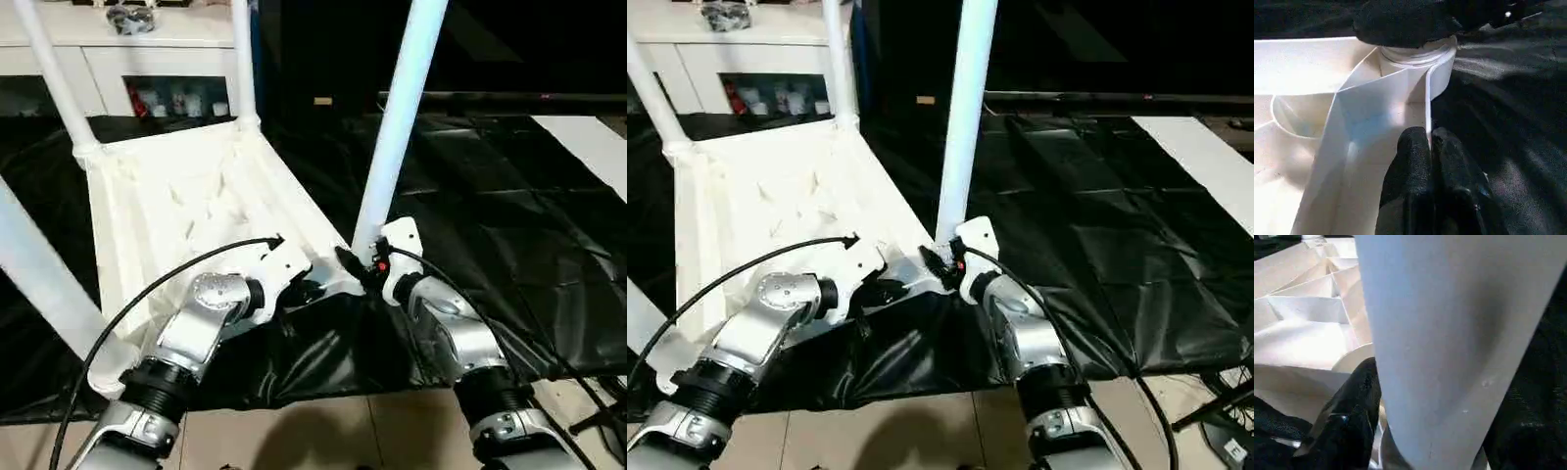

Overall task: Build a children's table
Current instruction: Rotate leg to tighten

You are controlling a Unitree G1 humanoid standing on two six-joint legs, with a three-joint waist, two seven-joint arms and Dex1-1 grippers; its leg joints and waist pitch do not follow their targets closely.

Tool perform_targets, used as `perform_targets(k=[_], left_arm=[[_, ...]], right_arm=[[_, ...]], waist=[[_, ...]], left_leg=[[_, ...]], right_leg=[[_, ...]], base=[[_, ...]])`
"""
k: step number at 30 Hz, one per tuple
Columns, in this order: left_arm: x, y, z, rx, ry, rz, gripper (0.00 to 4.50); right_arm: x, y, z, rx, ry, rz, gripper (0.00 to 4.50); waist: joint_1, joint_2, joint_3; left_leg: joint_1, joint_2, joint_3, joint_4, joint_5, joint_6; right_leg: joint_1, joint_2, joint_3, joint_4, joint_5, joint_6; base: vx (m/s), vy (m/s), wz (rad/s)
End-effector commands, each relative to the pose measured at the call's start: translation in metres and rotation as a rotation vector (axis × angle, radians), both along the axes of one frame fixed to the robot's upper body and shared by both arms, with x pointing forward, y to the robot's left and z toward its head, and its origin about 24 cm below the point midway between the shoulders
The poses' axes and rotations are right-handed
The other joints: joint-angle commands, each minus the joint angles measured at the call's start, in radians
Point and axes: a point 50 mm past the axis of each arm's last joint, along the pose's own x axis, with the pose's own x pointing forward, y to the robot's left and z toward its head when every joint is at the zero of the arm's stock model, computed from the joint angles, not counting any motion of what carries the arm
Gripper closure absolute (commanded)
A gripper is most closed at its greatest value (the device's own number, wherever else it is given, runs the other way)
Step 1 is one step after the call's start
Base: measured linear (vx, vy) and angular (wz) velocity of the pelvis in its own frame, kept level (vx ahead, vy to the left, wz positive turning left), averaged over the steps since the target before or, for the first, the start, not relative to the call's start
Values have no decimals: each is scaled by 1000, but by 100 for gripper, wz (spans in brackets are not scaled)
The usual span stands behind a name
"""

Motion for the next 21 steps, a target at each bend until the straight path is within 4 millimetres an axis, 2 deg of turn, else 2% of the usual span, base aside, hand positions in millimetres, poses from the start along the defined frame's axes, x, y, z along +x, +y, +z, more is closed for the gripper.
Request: perform_targets(k=[1, 2, 3, 5, 6, 7, 8, 9, 10, 11, 12, 15, 17, 19, 21], left_arm=[[-10, -31, 7, -71, -16, -174, 450], [-11, -28, 8, -77, -14, -189, 450], [-11, -26, 9, -80, -13, -197, 450], [-12, -20, 10, -93, 5, -225, 450], [-13, -18, 11, -99, 14, -243, 450], [-13, -18, 11, -99, 14, -243, 450], [-15, -12, 11, -97, 35, -283, 450], [-16, -11, 11, -98, 42, -299, 450], [-17, -10, 11, -99, 45, -307, 450], [-18, -7, 11, -100, 59, -326, 450], [-20, -6, 11, -102, 67, -347, 450], [-22, -2, 10, -105, 86, -376, 450], [-23, 2, 10, -97, 92, -397, 450], [-23, 4, 9, -89, 96, -400, 450], [-23, 6, 10, -87, 98, -404, 450]], right_arm=[[-12, 28, -5, 25, 39, 163, 133], [-14, 22, -6, -4, 27, 201, 133], [-15, 19, -7, -25, 21, 227, 121], [-21, 9, -7, -73, 1, 313, 121], [-24, 5, -7, -79, -4, 353, 121], [-24, 5, -7, -79, -4, 353, 121], [-30, -4, -5, -94, -13, 448, 121], [-31, -7, -4, -104, -19, 475, 121], [-32, -8, -4, -109, -22, 487, 121], [-35, -12, -5, -124, -20, 528, 121], [-37, -15, -5, -138, -19, 564, 121], [-41, -21, -5, -160, -9, 640, 121], [-43, -26, -4, -181, 2, 694, 121], [-43, -29, -4, -198, 14, 727, 156], [-43, -31, -3, -207, 21, 755, 159]], waist=[[6, 8, -42], [7, 7, -43], [10, 2, -45], [20, 0, -47], [28, 6, -51], [33, -1, -53], [36, -2, -52], [43, -1, -52], [48, -2, -56], [49, -5, -57], [56, -2, -59], [64, 0, -60], [69, 1, -62], [69, 1, -61], [71, 0, -58]], left_leg=[[13, 22, -12, -86, -495, 0], [12, 23, -10, -86, -484, 0], [8, 22, -6, -84, -457, 5], [12, 23, 3, -79, -419, 17], [12, 26, 7, -77, -376, 22], [4, 24, 11, -75, -340, 32], [5, 23, 14, -73, -338, 37], [12, 23, 18, -67, -341, 44], [15, 23, 21, -63, -322, 47], [9, 23, 22, -62, -302, 50], [0, 22, 21, -61, -255, 56], [-5, 23, 21, -57, -186, 71], [-2, 24, 21, -56, -189, 71], [-3, 25, 21, -56, -198, 72], [0, 26, 20, -59, -229, 61]], right_leg=[[22, -57, 36, -70, -497, -113], [22, -56, 38, -67, -480, -121], [25, -55, 42, -61, -450, -130], [21, -54, 49, -55, -410, -149], [23, -54, 55, -45, -356, -167], [28, -50, 56, -37, -315, -178], [25, -48, 58, -37, -316, -180], [18, -46, 62, -37, -327, -182], [16, -45, 67, -31, -299, -199], [19, -43, 69, -26, -275, -206], [27, -42, 71, -13, -220, -219], [34, -39, 68, -1, -140, -236], [36, -38, 67, 2, -140, -239], [36, -37, 67, 2, -140, -245], [34, -39, 68, -3, -197, -235]], base=[[0, 0, 0], [0, 0, 0], [0, 0, 0], [0, 0, 0], [56, -27, 8], [59, -37, 6], [59, -37, 6], [63, -49, 14], [68, -54, 15], [68, -54, 15], [59, -44, 5], [0, 0, 0], [0, 0, 0], [0, 0, 0], [0, 0, 0]])
